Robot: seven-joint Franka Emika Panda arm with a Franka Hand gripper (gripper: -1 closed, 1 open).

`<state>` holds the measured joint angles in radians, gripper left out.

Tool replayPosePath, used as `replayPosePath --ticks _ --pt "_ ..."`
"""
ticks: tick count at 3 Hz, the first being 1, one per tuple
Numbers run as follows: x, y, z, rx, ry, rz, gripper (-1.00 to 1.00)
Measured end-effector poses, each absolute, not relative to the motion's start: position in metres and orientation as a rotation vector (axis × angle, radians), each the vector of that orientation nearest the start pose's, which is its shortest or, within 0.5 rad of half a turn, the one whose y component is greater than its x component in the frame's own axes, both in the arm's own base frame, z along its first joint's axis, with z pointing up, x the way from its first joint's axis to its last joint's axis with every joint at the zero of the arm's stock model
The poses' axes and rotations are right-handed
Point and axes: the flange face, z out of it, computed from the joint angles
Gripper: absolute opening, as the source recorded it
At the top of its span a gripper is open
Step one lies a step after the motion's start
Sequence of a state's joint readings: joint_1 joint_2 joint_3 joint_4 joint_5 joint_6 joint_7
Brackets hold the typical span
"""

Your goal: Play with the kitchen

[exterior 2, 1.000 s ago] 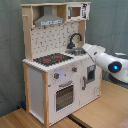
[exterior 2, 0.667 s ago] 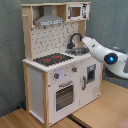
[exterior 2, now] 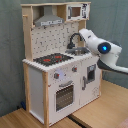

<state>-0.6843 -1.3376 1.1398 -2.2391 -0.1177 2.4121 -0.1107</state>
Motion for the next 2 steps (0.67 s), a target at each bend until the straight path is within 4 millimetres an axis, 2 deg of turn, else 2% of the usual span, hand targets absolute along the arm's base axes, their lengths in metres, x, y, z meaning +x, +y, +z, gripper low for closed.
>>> replayPosePath --ticks 2 --pt "0.349 0.381 0.6 1.711 0.565 1.003 1.0"
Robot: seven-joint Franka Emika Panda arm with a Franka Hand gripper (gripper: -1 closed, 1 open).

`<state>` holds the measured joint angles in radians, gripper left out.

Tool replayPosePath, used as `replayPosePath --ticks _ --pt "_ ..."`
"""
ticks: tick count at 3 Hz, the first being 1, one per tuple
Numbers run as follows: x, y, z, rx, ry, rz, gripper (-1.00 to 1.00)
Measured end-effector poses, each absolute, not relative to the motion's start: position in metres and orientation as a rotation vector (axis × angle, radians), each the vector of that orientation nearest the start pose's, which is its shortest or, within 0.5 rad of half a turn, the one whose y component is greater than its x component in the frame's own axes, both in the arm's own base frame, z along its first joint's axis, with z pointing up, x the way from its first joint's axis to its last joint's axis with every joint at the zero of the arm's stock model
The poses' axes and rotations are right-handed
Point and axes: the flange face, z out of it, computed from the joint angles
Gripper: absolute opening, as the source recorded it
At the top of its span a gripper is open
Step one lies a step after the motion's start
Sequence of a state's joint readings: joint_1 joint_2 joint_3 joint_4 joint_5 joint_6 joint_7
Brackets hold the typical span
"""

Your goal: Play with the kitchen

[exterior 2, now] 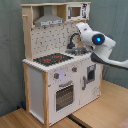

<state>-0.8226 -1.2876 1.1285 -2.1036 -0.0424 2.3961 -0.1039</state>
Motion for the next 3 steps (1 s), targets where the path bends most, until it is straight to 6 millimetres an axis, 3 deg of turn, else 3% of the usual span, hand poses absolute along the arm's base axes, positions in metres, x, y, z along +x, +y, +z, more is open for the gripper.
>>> replayPosePath --ticks 3 --pt "0.408 0.38 0.644 1.871 0.423 1.07 1.0"
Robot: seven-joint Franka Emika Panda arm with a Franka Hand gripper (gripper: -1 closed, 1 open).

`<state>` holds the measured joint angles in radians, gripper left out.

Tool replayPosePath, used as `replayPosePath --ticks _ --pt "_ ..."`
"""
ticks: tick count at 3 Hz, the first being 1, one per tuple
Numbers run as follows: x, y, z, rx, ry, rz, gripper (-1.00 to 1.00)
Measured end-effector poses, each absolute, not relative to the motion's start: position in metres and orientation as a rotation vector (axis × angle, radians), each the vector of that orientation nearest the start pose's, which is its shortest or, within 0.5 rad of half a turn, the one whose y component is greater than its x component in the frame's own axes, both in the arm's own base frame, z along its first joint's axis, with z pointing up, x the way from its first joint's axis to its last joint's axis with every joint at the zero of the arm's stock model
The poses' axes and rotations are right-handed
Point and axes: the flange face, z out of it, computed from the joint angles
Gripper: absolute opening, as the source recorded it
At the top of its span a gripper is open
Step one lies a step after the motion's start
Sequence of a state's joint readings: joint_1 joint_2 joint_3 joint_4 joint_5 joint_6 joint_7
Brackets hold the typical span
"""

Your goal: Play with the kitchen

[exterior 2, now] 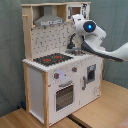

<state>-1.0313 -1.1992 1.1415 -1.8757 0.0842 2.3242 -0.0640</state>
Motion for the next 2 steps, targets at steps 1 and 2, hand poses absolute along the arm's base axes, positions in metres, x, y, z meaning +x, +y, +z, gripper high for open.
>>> replayPosePath --ticks 1,2 --pt "0.427 0.376 0.653 1.944 0.358 1.086 1.0" --pt "0.447 0.366 0.654 2.038 0.265 1.093 1.0"
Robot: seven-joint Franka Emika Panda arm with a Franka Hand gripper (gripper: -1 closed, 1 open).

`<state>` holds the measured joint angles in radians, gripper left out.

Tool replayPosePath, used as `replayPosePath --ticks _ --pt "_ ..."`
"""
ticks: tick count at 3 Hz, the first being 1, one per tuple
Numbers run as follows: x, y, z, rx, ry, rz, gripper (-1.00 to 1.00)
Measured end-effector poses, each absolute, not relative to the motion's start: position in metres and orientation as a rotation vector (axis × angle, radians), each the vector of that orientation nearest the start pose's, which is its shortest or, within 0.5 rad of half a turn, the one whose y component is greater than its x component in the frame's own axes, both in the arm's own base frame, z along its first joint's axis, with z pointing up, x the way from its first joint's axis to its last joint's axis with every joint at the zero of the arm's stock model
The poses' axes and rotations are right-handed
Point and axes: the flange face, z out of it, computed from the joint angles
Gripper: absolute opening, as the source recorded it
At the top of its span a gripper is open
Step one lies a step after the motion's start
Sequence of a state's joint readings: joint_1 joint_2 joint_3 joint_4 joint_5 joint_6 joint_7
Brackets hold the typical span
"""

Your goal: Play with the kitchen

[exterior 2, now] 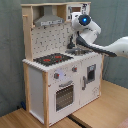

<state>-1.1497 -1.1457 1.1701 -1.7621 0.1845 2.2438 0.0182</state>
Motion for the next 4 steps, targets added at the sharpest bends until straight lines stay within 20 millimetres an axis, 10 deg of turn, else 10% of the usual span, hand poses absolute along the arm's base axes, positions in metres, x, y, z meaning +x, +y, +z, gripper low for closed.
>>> replayPosePath --ticks 4 --pt "0.488 0.303 0.613 2.49 -0.146 1.01 1.0"
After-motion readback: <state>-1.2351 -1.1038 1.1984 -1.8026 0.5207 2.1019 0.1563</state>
